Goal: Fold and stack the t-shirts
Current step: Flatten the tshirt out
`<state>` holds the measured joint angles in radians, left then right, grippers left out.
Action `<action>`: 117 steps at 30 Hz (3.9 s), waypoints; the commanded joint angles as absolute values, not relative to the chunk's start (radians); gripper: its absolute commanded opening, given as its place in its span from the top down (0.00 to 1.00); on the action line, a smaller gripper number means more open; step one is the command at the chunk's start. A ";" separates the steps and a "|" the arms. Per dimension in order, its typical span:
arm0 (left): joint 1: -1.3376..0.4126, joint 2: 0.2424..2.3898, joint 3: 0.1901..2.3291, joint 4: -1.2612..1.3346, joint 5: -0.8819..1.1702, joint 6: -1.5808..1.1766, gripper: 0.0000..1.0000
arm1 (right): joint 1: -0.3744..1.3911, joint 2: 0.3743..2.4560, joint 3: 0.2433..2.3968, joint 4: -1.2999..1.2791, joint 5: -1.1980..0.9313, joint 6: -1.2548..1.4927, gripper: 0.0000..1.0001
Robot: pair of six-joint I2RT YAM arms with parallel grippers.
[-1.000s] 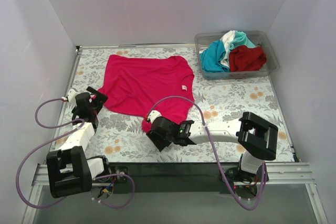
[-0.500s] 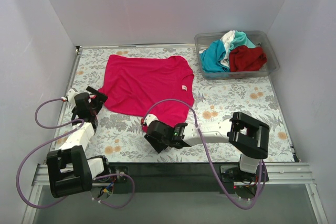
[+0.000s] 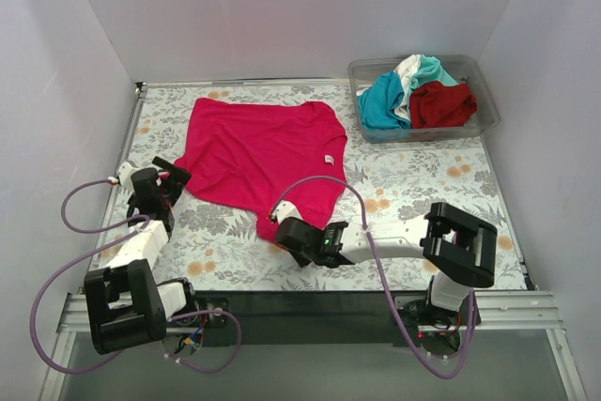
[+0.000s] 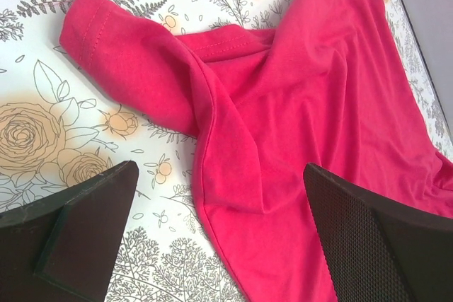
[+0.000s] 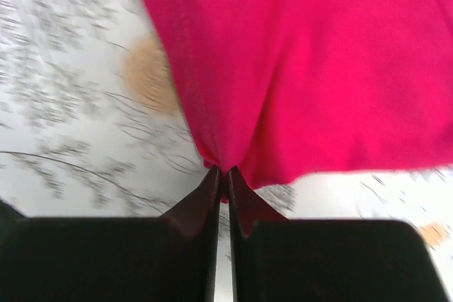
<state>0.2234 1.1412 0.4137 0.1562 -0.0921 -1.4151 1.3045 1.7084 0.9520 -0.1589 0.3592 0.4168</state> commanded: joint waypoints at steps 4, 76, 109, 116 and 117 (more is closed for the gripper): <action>0.247 1.187 0.403 0.195 -0.068 -1.439 0.03 | 1.261 1.569 0.822 -0.262 0.489 0.472 0.99; 0.430 1.528 0.566 0.311 -0.020 -1.480 0.67 | 1.238 1.525 0.744 -0.192 0.445 0.485 0.99; 0.430 1.402 0.525 0.350 0.094 -1.453 1.00 | 1.181 1.468 0.726 -0.196 0.477 0.473 0.99; 0.430 1.149 0.459 0.367 0.118 -1.520 1.00 | 1.135 1.345 0.782 -0.235 0.583 0.404 0.99; 0.431 1.128 0.460 0.361 0.121 -1.525 1.00 | 1.132 1.321 0.794 -0.244 0.615 0.388 0.99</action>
<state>0.4244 1.2064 0.4709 0.3443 0.0978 -1.4921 1.1393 1.3872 0.7391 -0.2253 0.5133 0.4347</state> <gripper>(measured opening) 0.014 0.022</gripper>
